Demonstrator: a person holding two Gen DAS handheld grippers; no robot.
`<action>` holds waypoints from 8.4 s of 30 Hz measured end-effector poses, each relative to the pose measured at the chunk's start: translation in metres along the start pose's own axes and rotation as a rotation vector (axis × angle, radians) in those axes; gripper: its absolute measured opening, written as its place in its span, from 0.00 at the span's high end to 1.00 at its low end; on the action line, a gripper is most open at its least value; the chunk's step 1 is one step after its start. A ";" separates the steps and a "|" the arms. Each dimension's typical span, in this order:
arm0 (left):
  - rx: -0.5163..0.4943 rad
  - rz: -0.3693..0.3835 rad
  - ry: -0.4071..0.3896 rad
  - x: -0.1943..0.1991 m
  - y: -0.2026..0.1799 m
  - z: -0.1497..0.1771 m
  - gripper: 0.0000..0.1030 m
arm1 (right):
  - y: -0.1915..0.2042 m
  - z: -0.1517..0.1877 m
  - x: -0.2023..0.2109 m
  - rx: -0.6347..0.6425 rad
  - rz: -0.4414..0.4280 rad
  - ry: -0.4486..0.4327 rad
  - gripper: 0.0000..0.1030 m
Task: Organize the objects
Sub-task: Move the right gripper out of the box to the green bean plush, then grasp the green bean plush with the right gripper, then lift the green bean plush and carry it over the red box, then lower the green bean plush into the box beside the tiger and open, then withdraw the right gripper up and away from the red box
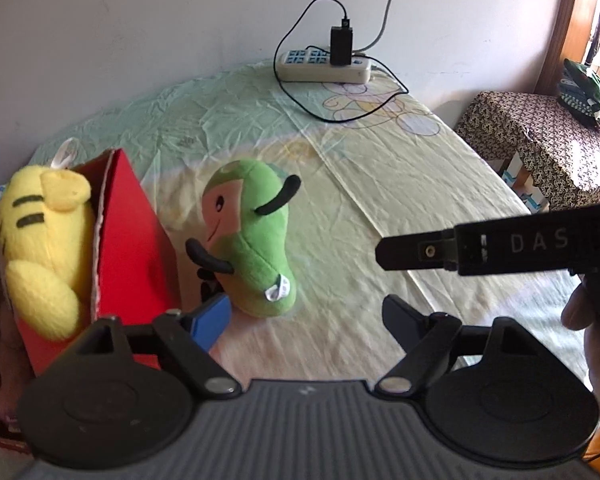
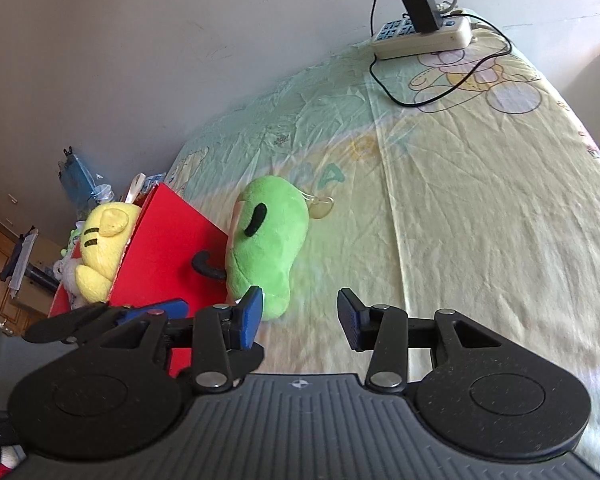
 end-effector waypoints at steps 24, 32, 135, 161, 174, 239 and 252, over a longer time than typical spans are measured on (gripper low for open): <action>0.000 0.051 0.038 -0.021 -0.001 0.002 0.10 | 0.007 -0.028 -0.084 0.018 -0.142 0.224 0.63; -0.004 0.017 0.010 -0.048 0.001 -0.028 0.09 | -0.021 -0.032 -0.068 -0.023 -0.139 0.214 0.59; 0.065 0.134 -0.091 0.054 0.215 0.041 0.34 | 0.237 0.030 -0.108 0.255 -0.096 0.105 0.56; 0.067 0.138 -0.133 0.068 0.222 0.040 0.34 | 0.233 0.007 -0.084 0.171 -0.119 -0.056 0.68; 0.073 0.088 -0.092 0.041 0.214 0.051 0.31 | 0.224 0.011 -0.106 0.208 -0.061 -0.010 0.69; 0.091 -0.176 0.098 0.033 -0.019 0.057 0.02 | 0.022 0.061 0.074 0.144 0.540 -0.105 0.20; 0.146 -0.238 0.125 0.056 0.049 0.066 0.02 | 0.075 0.061 0.039 0.161 0.528 -0.055 0.20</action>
Point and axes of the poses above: each gripper's, at about its wrist camera, not at the fingertips, and x roughly against the way its jaws point, y to its left, z to its underside, the point moved 9 cm from there along -x, roughly the way its jaws point
